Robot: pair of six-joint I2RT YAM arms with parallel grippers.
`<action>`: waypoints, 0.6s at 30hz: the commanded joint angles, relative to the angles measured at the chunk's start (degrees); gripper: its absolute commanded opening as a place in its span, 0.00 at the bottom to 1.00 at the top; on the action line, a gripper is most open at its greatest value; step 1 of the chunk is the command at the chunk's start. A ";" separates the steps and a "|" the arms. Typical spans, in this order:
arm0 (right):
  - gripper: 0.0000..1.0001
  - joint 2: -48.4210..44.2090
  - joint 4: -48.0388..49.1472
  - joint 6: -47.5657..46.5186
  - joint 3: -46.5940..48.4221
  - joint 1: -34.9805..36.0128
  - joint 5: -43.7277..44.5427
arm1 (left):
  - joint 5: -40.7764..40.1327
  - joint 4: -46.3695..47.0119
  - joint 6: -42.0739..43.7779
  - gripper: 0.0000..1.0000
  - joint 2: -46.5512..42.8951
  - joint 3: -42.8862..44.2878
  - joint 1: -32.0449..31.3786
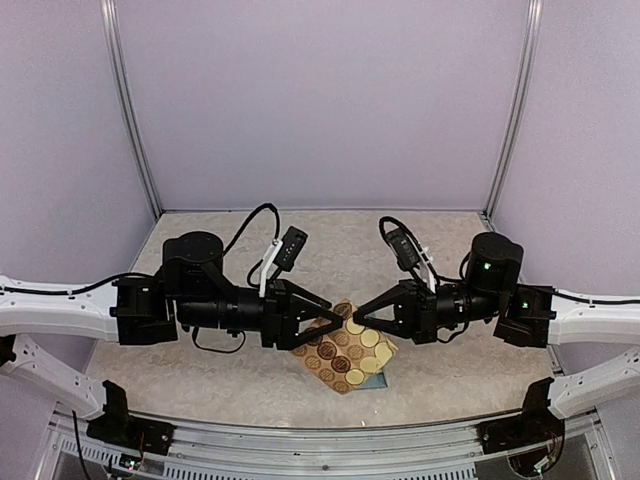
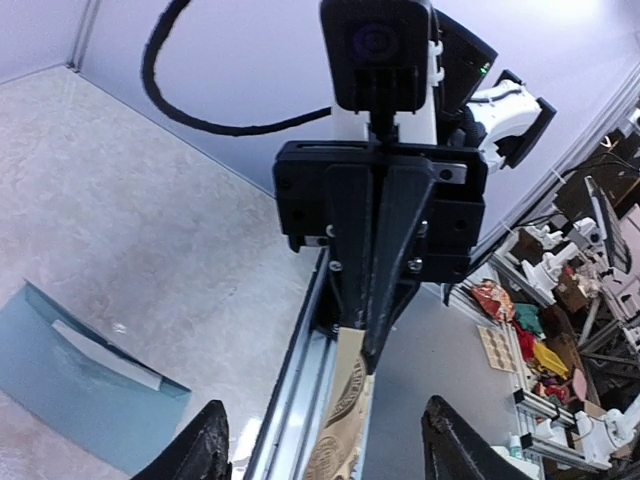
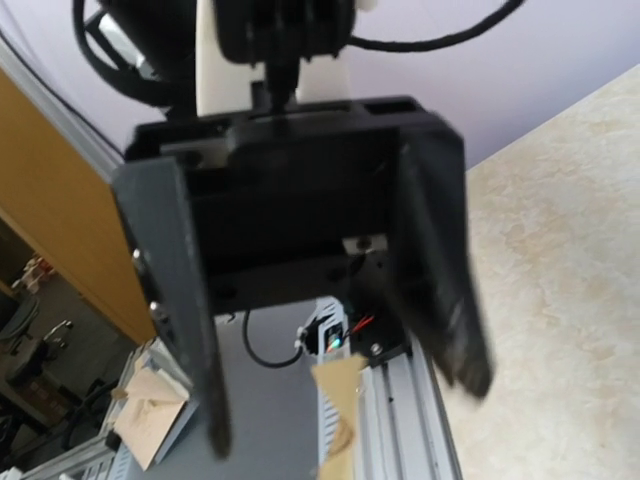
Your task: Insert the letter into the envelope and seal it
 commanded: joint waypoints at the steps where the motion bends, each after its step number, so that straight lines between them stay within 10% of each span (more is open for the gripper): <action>1: 0.00 -2.08 -2.70 -0.33 -0.10 -0.08 3.78 | -14.42 -7.00 4.44 0.67 -4.90 2.96 -0.61; 7: 0.00 -0.46 -9.99 -0.44 2.21 -0.16 10.85 | -32.46 -11.46 8.05 0.63 -7.91 5.19 -4.83; 12: 0.00 1.55 -11.51 -0.19 3.54 -0.16 12.93 | -26.13 -8.78 7.17 0.41 -4.55 6.70 -6.14; 18: 0.00 2.61 -9.22 0.29 3.67 -0.11 10.85 | -18.89 -8.74 5.04 0.40 1.53 8.96 -6.05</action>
